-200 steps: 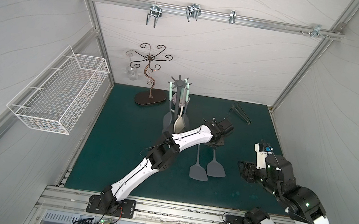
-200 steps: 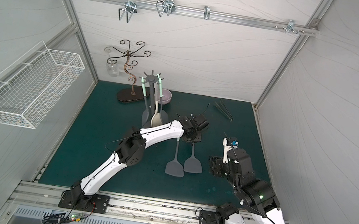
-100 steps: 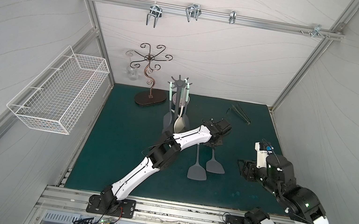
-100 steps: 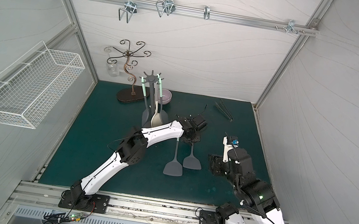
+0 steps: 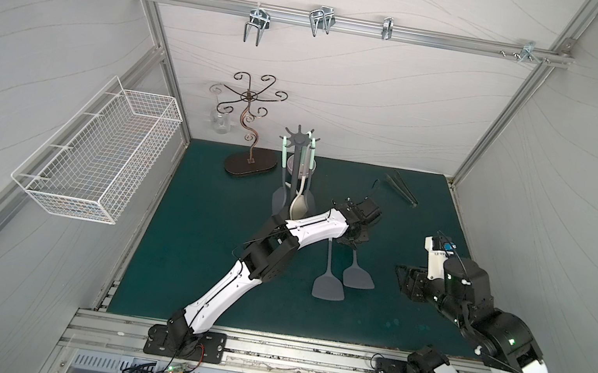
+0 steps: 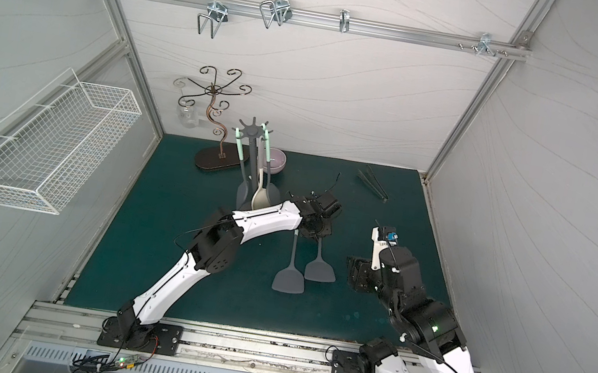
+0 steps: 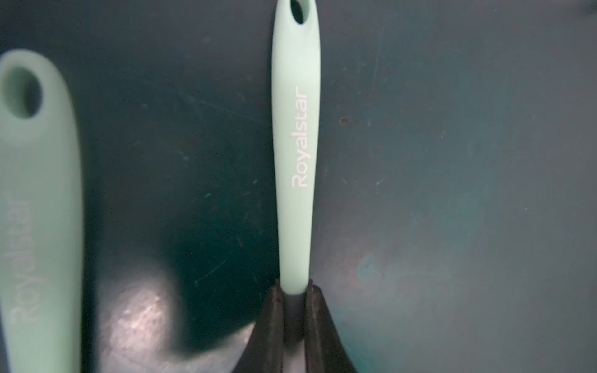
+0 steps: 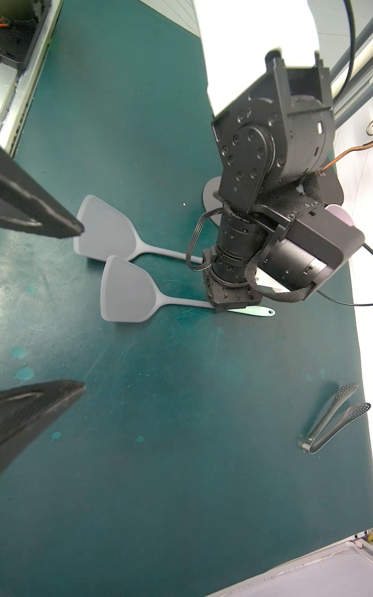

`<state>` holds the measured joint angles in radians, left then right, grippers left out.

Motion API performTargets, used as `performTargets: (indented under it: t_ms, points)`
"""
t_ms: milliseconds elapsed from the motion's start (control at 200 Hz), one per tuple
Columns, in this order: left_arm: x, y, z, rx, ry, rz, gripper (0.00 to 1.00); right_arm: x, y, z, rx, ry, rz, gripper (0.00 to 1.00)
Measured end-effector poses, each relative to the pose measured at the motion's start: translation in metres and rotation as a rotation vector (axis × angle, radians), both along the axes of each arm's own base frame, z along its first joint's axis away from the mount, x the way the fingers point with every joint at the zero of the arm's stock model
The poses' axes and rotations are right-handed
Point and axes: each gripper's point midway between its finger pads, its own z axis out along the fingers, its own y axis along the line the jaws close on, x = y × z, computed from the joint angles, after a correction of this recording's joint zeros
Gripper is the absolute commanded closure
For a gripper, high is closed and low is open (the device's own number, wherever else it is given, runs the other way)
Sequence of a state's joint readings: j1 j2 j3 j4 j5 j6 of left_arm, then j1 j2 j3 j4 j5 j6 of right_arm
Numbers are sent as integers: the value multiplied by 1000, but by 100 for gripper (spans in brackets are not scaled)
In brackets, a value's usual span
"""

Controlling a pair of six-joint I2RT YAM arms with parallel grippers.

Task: Take the spatula off the kitchen utensil rack
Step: Place the spatula at the center of the board, then take off the spatula from the rack.

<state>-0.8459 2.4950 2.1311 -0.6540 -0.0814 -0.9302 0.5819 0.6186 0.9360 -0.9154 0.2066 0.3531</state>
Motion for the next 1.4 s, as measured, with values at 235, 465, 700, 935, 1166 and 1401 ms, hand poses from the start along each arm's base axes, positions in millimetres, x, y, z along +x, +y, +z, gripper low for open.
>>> performTargets:
  t_ms: [235, 465, 700, 935, 1166, 1401]
  points:
    - [-6, 4, 1, 6, 8, 18, 66, 0, 1, 3, 10, -3, -2, 29]
    - [-11, 12, 4, 31, 16, 21, 58, 0, 1, 6, 15, -11, -2, 29]
    - [-15, 16, 19, 46, 15, -19, 55, 2, 2, 23, 32, -37, -3, 29]
    - [-14, 19, 124, -46, -129, -119, 57, 11, 7, 50, 51, -69, -6, 31]
    - [-53, 88, 274, -155, -422, -206, 58, 31, 31, 47, 66, 6, 13, 36]
    - [-74, 247, 289, -88, -557, -23, 56, 45, 108, 34, 17, 75, 156, 36]
